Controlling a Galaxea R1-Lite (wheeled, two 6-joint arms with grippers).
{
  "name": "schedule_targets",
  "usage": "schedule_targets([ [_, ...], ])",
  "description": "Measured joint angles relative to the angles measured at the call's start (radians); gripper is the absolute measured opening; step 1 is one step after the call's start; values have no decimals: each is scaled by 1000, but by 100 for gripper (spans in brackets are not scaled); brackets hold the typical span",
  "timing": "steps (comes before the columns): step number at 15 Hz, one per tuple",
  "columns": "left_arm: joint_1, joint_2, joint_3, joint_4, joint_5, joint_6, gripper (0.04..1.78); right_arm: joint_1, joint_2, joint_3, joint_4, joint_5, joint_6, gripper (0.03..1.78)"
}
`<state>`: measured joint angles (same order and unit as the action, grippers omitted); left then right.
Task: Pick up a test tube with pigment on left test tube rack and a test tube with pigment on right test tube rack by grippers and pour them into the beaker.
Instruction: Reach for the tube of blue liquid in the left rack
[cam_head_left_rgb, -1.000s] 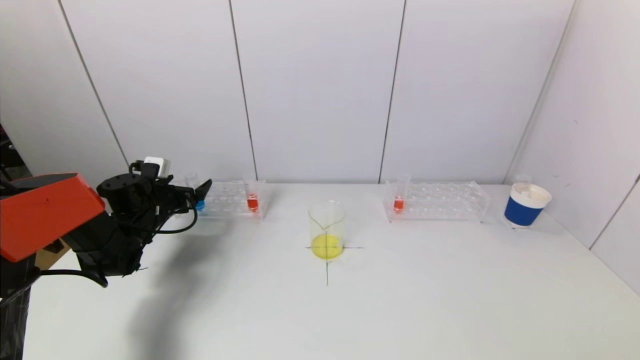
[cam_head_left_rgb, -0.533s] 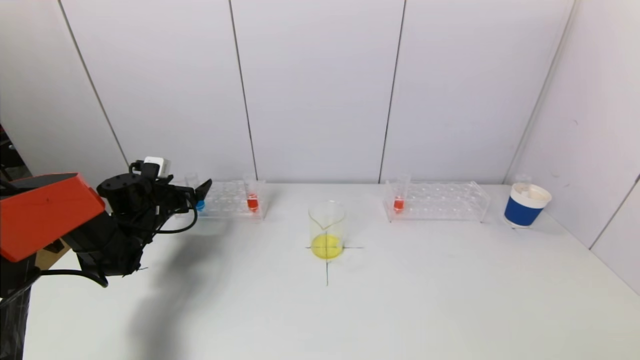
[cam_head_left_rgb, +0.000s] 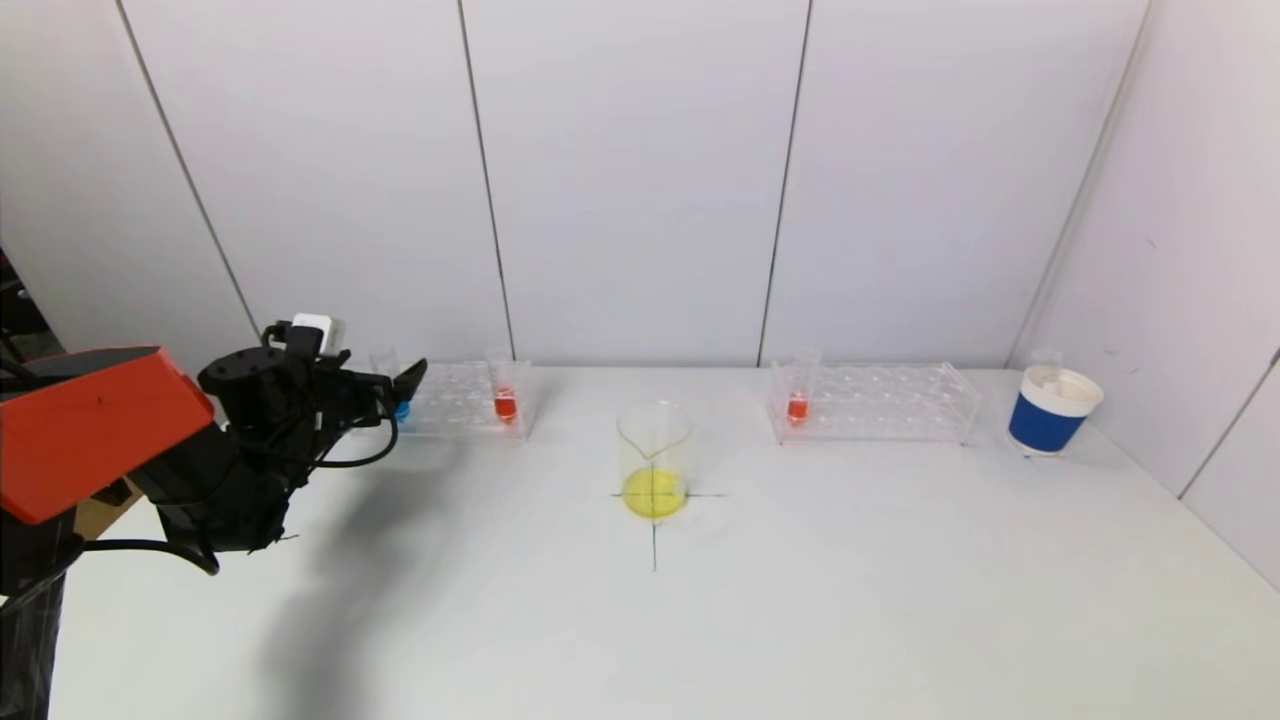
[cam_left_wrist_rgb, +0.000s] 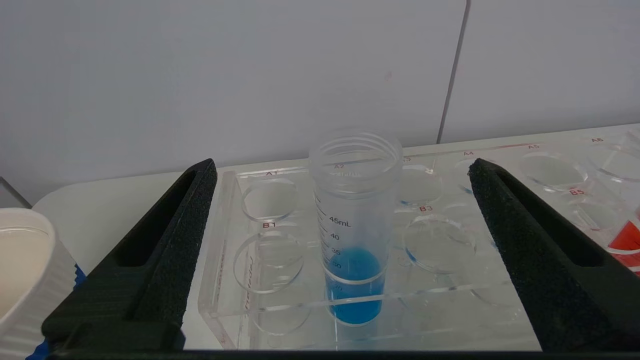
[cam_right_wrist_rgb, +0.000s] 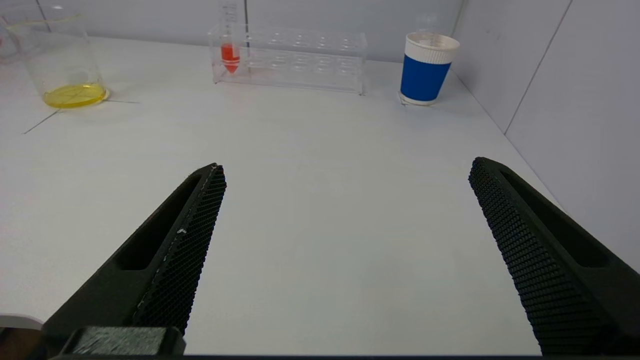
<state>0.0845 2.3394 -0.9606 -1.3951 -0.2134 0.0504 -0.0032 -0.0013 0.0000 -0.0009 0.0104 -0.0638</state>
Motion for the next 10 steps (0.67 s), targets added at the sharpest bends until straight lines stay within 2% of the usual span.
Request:
schedule_targets([
  [10,-7,8,-10,3,1,-2,176,0,0,0,0,0,0,177],
])
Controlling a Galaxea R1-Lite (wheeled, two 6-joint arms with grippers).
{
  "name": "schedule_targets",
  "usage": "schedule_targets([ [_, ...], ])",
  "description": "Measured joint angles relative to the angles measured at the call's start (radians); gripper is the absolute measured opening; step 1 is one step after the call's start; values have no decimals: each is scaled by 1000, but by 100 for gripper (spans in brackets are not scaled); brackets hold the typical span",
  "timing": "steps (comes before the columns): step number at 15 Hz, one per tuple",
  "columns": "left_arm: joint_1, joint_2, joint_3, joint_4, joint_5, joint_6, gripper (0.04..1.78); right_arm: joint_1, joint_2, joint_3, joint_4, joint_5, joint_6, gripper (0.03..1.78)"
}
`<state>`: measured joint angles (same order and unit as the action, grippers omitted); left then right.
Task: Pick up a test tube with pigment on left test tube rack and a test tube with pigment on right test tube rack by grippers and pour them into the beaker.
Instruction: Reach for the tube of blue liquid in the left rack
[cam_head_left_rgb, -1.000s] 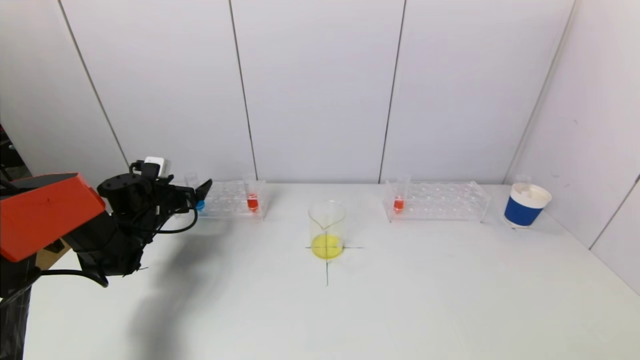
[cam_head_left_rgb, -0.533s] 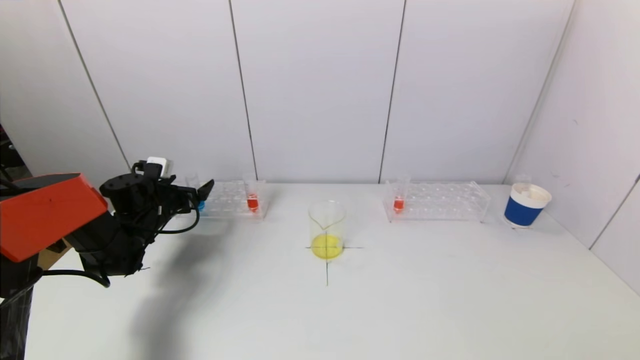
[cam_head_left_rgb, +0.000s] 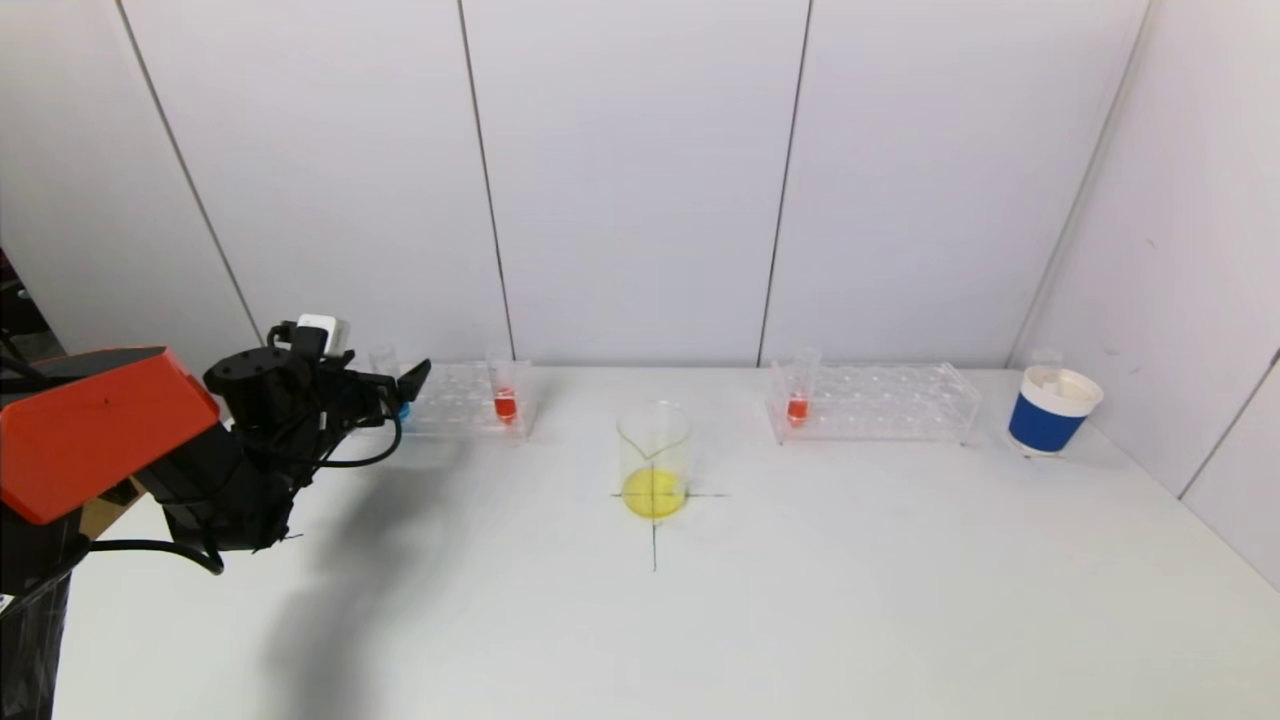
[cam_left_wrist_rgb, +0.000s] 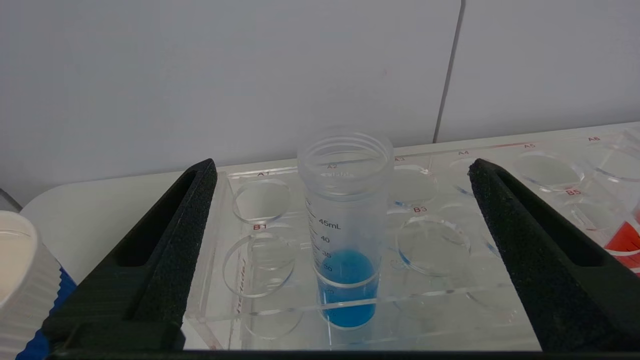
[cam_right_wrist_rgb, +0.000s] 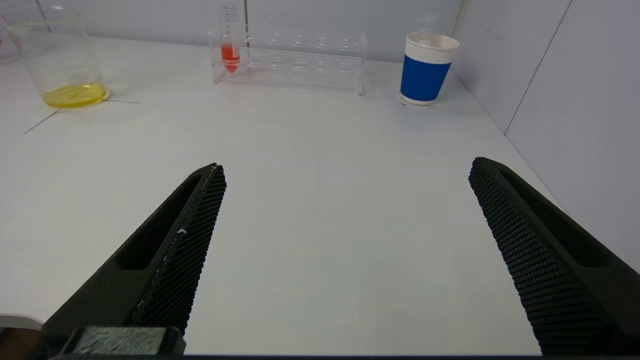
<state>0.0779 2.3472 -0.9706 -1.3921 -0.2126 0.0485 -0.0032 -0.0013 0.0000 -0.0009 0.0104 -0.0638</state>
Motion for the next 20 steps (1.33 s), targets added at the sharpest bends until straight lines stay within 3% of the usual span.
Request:
schedule_targets([
  [7,1,0,-6,1,3,-1,176,0,0,0,0,0,0,177],
  [9,1,1,-6,3,2,1,166,0,0,0,0,0,0,177],
  [12,1,2,-6,1,2,1,133,0,0,0,0,0,0,177],
  [16,1,2,-7,1,2,1,60,0,0,0,0,0,0,177],
  [17,1,2,-8,2,1,1,49,0,0,0,0,0,0,177],
  [20,1,2,-11,3,2,0,44,0,0,0,0,0,0,177],
])
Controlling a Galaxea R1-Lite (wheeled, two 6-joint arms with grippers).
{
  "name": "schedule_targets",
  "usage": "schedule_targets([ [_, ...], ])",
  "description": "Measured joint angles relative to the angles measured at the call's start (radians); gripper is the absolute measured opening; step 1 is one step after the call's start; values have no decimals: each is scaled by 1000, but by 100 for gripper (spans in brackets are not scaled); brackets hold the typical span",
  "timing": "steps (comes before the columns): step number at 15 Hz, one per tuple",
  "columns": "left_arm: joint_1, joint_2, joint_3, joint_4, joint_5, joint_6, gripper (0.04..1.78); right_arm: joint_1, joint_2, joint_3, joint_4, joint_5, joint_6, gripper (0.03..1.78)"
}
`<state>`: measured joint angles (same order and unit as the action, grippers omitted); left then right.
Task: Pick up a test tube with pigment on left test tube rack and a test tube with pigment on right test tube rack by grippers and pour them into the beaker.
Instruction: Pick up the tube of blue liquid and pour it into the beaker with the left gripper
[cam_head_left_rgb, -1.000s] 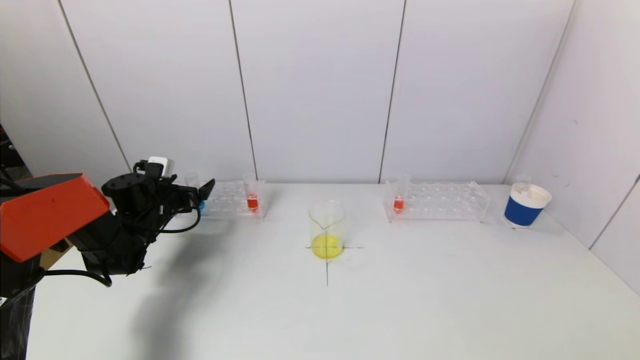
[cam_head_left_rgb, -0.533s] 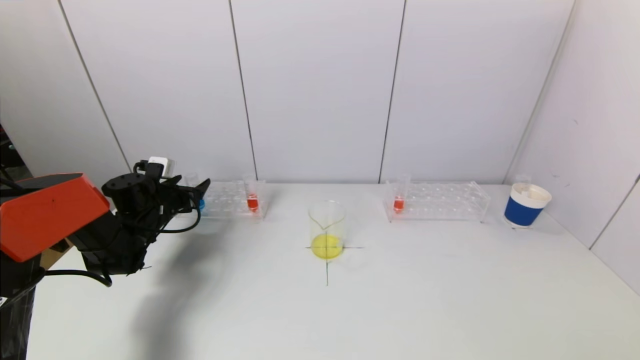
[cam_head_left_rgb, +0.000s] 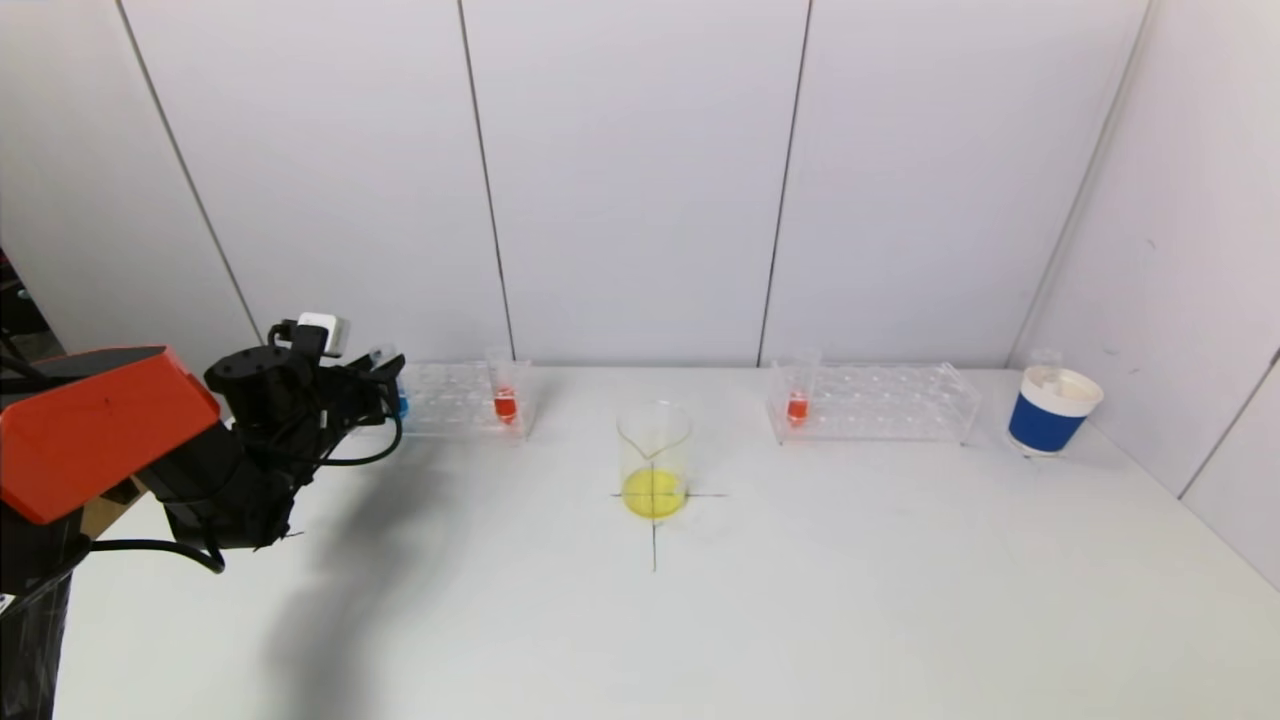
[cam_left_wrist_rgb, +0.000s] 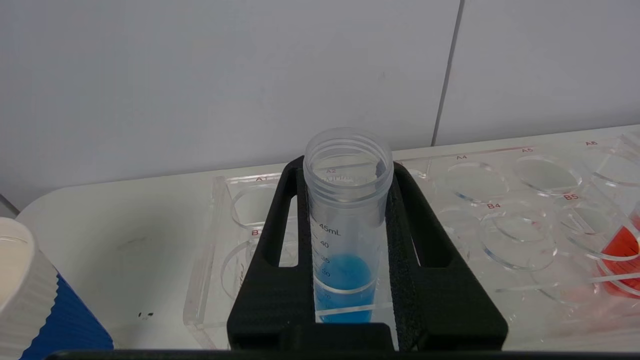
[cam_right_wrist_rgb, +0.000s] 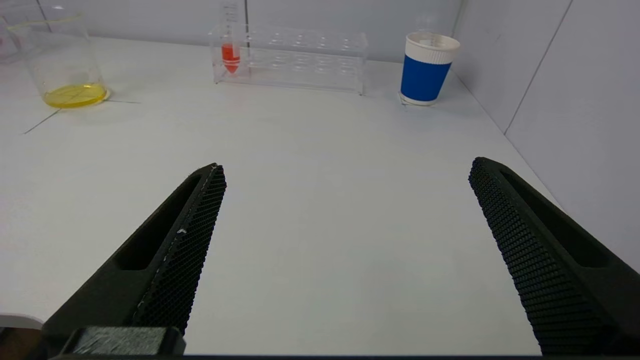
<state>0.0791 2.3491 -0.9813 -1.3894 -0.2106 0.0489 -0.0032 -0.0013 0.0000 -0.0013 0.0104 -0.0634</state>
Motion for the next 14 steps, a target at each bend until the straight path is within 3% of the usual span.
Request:
schedule_targets([
  [14,0,3,-5,-2,0,1,44,0,0,0,0,0,0,177],
])
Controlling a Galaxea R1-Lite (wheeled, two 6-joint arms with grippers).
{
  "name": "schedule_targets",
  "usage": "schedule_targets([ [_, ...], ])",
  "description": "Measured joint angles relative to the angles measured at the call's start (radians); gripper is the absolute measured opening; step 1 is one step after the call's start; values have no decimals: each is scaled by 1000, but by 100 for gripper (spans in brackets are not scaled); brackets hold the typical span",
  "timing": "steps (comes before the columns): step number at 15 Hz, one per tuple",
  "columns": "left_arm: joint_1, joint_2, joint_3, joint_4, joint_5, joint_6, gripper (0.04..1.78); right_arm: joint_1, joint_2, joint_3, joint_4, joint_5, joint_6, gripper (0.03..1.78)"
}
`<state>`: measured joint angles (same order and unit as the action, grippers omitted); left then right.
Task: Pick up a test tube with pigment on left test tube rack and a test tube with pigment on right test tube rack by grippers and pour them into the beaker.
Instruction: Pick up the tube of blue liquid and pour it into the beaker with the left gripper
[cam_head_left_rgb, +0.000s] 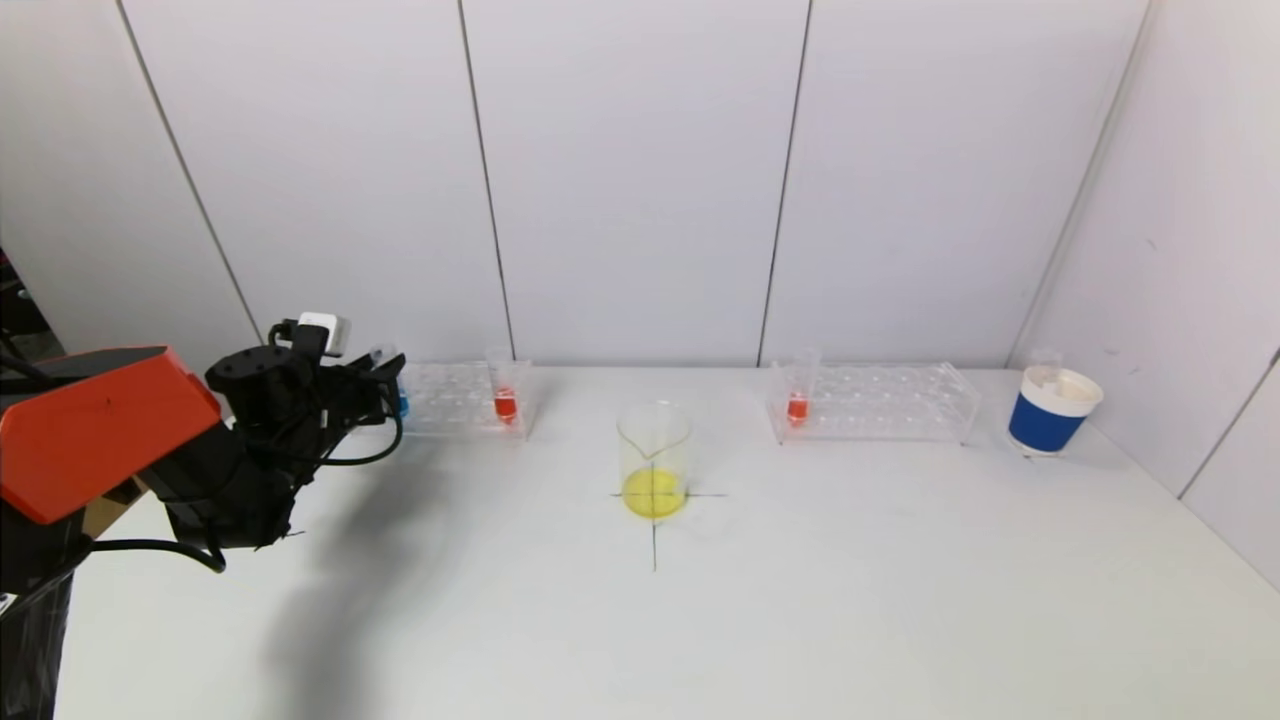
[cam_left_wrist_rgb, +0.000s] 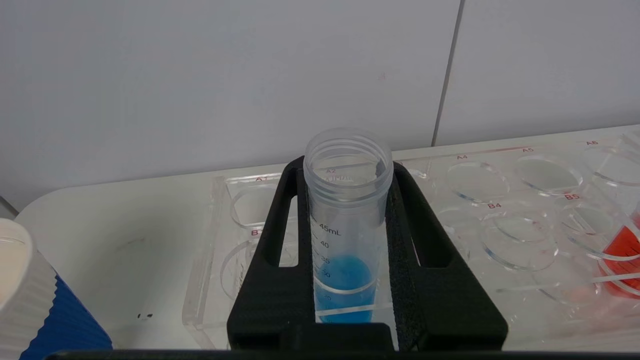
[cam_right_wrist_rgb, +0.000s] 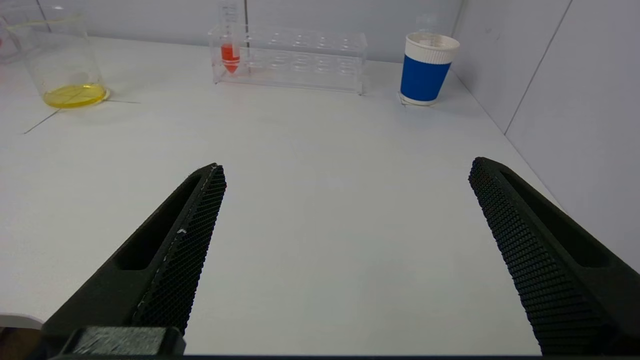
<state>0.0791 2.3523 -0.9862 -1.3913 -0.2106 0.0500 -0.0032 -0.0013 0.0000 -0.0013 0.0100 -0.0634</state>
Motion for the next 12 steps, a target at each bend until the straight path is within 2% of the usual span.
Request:
schedule_targets([
  [7,0,-39,-14,14,0,0,44,0,0,0,0,0,0,177],
  [12,-2,-75,-50,70,0,0,44,0,0,0,0,0,0,177],
])
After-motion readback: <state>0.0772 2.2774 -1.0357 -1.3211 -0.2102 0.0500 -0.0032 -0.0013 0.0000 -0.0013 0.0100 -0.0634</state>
